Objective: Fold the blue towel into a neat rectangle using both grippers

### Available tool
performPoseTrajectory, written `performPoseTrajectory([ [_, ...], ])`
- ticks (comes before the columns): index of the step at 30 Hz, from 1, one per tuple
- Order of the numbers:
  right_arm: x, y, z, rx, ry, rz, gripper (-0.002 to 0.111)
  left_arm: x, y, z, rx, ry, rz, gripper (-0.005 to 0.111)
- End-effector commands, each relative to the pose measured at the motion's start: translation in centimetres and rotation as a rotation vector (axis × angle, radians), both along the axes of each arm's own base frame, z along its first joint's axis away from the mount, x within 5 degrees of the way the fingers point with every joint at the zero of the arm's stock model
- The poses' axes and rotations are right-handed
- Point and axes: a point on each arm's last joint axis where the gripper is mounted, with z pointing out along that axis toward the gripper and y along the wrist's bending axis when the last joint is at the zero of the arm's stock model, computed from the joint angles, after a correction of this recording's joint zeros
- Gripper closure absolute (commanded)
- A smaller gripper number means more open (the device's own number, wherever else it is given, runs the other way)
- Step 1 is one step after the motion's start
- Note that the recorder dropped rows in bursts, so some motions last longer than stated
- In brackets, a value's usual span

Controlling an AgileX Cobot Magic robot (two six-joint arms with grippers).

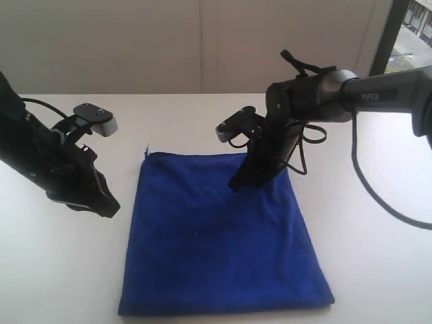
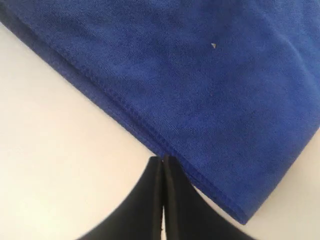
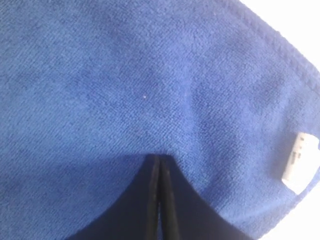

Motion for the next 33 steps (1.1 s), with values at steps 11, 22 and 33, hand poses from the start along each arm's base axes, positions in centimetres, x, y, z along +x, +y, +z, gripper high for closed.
performPoseTrajectory([
  [11,-1.6,-1.2,6.8,-0.050,-0.066,0.020,0.108,-0.4,-0.7,0.3,-0.016,-0.054,-0.097,0.107],
  [22,-13.8,-3.4,11.8,-0.054,0.048,0.272,0.108,-4.6,-4.8,-0.5,0.178,-0.083,-0.570,0.107],
  [33,-20.6,-3.0,8.3,-0.083,-0.125,0.590,0.107,-6.2,-4.3,-3.9,0.160,0.027,-0.635,0.106],
])
